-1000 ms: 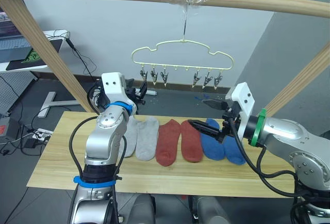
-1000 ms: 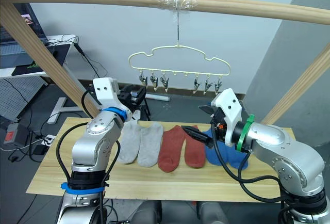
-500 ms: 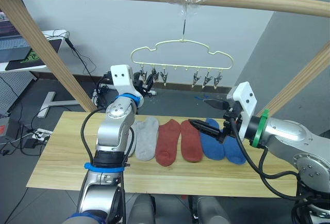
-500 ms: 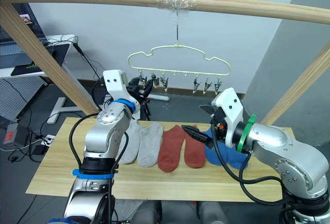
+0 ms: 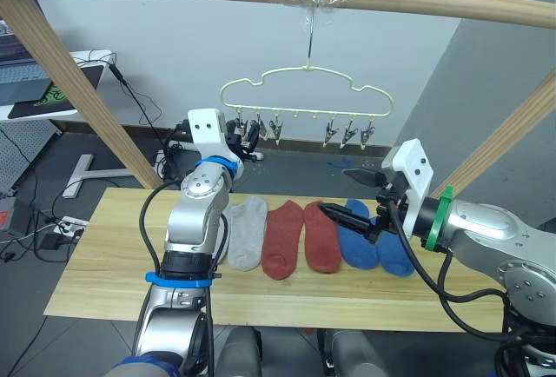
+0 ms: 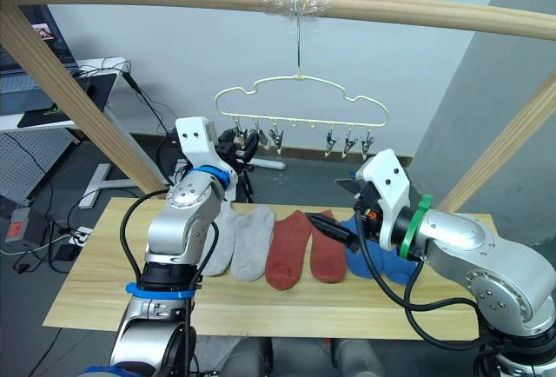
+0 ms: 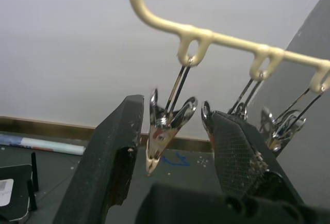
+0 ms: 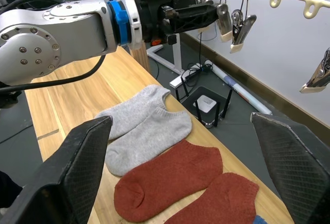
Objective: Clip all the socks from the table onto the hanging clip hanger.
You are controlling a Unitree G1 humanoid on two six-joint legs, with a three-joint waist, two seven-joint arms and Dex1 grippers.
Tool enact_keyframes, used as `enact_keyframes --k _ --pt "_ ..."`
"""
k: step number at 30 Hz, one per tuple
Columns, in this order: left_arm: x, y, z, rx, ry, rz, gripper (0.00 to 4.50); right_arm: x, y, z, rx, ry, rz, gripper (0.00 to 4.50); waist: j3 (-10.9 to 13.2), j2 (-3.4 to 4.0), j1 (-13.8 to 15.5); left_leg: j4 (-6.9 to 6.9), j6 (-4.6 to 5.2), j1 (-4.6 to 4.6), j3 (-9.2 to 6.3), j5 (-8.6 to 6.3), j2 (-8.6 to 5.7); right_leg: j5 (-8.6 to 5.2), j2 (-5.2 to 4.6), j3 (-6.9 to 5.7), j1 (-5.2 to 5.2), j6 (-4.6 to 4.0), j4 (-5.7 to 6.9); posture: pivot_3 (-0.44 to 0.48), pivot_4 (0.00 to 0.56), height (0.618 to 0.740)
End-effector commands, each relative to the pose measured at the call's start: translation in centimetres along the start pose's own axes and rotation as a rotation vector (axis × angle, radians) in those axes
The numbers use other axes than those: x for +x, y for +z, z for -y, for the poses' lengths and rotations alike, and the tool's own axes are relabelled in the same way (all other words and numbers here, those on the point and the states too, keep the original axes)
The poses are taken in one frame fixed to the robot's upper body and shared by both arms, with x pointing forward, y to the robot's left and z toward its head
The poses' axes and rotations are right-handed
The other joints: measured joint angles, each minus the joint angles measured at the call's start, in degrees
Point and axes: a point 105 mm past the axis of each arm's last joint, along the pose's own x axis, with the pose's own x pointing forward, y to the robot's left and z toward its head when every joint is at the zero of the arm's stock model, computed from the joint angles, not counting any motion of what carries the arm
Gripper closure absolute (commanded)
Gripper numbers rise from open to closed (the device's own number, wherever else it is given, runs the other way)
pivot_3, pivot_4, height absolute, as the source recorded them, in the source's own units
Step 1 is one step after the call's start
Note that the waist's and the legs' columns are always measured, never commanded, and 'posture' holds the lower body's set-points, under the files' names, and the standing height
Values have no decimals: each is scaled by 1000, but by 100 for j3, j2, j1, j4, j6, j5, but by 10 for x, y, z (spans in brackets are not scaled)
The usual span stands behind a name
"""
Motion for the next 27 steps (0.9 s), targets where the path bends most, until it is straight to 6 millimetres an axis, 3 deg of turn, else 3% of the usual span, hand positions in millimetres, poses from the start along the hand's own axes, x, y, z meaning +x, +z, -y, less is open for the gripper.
enact_keyframes --k 1,10,21,27 --pt "-9 18 2 23 -32 88 2107 -4 10 -2 -36 -3 41 0 15 2 -3 0 0 0 0 0 0 0 0 0 0 0 0 -121 229 740" --pt "-15 12 -4 21 -10 76 2107 -3 10 -3 -33 1 43 0 47 0 9 0 0 0 0 0 0 0 0 1 0 0 1 -118 229 740" --pt "-17 30 0 -31 -55 197 2107 -4 10 -3 -30 -4 40 0 68 0 12 0 0 -2 0 0 0 0 0 0 0 0 0 -122 230 740" --pt "-22 26 1 -23 -61 182 2107 -4 9 -3 -28 -1 40 0 69 0 9 0 0 -1 0 0 0 0 0 0 0 0 1 -118 232 740"
